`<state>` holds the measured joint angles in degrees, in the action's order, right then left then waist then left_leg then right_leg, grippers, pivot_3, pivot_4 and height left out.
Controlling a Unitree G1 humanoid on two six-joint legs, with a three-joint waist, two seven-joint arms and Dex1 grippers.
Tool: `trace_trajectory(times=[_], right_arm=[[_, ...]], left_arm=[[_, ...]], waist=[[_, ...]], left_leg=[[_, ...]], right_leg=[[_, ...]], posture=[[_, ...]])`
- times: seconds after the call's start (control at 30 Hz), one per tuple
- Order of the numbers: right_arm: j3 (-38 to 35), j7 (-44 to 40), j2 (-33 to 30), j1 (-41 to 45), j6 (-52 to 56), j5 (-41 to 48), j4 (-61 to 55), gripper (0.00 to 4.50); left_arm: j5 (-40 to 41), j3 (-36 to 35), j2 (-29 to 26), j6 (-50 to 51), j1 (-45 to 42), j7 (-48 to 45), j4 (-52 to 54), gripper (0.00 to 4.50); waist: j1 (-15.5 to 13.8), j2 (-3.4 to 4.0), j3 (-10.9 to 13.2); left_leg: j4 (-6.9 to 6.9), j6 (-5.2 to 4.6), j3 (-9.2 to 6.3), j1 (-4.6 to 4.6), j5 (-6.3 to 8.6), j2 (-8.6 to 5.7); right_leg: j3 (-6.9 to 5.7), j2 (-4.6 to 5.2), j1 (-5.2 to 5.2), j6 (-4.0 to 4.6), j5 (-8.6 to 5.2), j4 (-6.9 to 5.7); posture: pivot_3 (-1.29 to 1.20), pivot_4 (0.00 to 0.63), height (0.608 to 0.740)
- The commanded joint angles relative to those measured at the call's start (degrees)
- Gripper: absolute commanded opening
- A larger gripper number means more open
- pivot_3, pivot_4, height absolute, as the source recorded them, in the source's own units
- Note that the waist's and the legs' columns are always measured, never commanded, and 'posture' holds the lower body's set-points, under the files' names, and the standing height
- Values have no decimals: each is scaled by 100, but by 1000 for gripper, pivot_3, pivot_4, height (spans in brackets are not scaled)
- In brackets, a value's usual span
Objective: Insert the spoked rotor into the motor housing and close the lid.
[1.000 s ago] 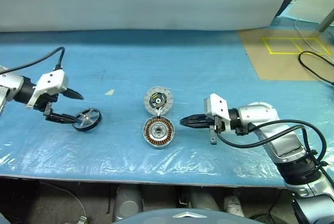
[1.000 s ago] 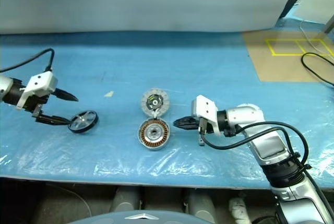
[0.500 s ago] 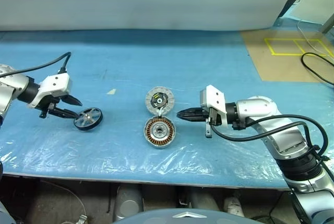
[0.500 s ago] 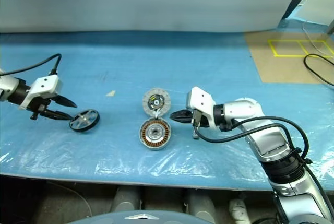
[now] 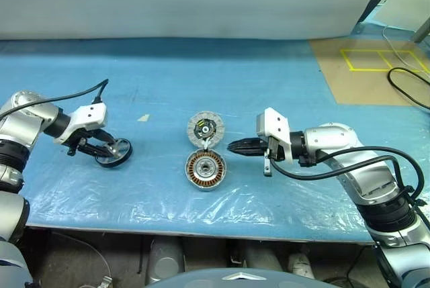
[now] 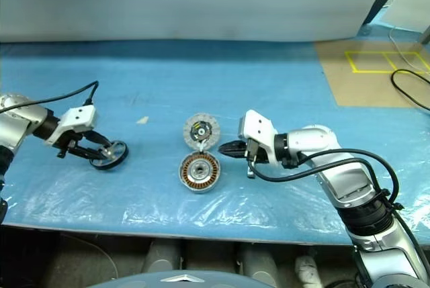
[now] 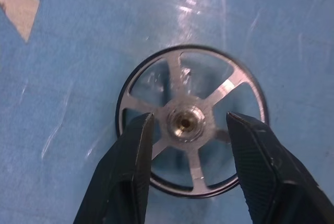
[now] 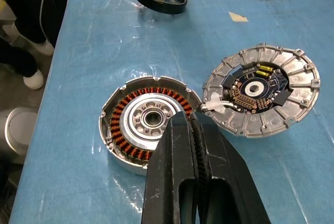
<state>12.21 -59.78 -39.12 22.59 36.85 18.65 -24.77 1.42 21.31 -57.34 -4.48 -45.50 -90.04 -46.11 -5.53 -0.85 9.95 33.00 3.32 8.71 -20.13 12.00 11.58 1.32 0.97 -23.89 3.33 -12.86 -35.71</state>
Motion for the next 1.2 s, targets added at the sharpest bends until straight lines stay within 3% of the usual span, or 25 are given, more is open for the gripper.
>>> trace_trajectory(times=[0.03, 0.53, 0.9, 1.2], right_arm=[[-80, 48, -99, -68, -50, 72, -231, 0], [-10, 219, -193, -192, -116, 6, -278, 0], [81, 228, -218, -344, -337, -124, -198, 0], [6, 235, -139, -426, -513, -27, -135, 0]], left_arm=[[-58, -305, -26, 76, -285, -124, -166, 2314], [-316, -463, 228, 155, -138, -245, -183, 2314], [323, -128, -121, 856, 39, -246, 552, 2314], [490, 240, -443, 804, 400, -246, 1034, 2314]], waist=[[-4, 0, 0], [-5, 0, 0], [-2, 0, 0], [0, 0, 0]], left_leg=[[0, 0, 0, -2, 0, 0], [0, 0, -2, 1, 0, 6], [-1, 0, -2, 0, 0, 9], [-1, 0, -2, 0, 0, 10]], right_leg=[[0, 0, 0, 0, 0, 1], [-1, 6, 2, 0, 0, -1], [-2, 9, 1, 5, -3, -1], [-1, 9, 1, 11, -8, 0]], posture=[[0, 150, 740], [0, 150, 740], [0, 150, 740], [0, 150, 740]])
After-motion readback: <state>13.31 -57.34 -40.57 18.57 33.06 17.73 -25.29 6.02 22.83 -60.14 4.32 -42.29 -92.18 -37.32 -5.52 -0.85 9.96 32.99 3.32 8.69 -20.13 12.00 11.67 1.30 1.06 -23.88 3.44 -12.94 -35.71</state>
